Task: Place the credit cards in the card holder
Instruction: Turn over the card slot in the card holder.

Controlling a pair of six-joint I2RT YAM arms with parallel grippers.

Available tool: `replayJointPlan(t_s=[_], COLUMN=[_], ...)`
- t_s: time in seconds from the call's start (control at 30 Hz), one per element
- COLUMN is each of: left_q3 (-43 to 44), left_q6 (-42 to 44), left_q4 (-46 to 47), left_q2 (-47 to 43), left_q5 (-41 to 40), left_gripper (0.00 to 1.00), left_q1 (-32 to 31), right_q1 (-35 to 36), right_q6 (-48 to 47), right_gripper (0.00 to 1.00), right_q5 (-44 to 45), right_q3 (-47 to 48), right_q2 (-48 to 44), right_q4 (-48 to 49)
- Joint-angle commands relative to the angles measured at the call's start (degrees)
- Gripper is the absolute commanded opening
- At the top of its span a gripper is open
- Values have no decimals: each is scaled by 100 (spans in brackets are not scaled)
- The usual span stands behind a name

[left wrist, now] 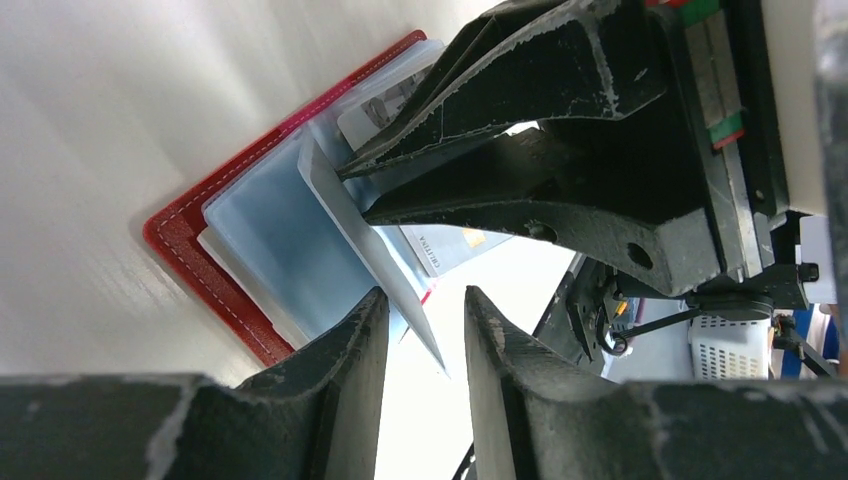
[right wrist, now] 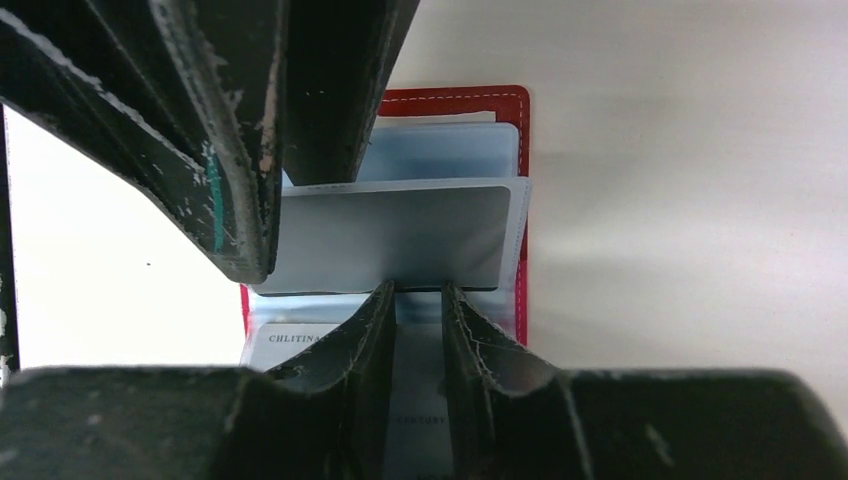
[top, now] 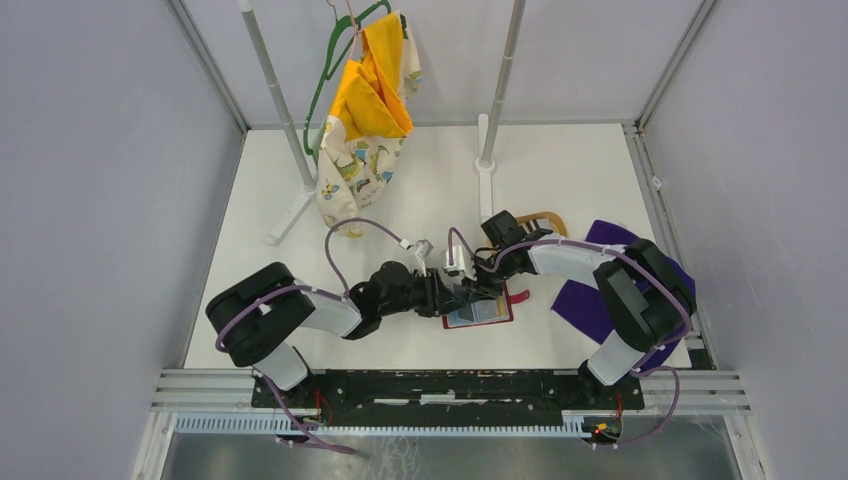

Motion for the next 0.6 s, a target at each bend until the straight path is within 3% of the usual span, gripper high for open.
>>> replayJointPlan(t_s=[0.0, 0.37, 0.57], left_q3=[219, 517, 870], left_q6=[31, 117, 258], left_q4=[116, 114, 109], left_q2=[1, 199, 497], left_q5=[94, 201, 219], left_gripper=[40, 43, 50], left_q1=[-47, -105, -308], right_q1=[-48, -659, -1295], right_q6=[-9, -31, -88], right_gripper=[31, 38, 38], right_q5=[2, -408, -780], right_q3=[82, 138, 26], right_q2=[-207, -1114, -1700], right_q4=[-165, -306, -241])
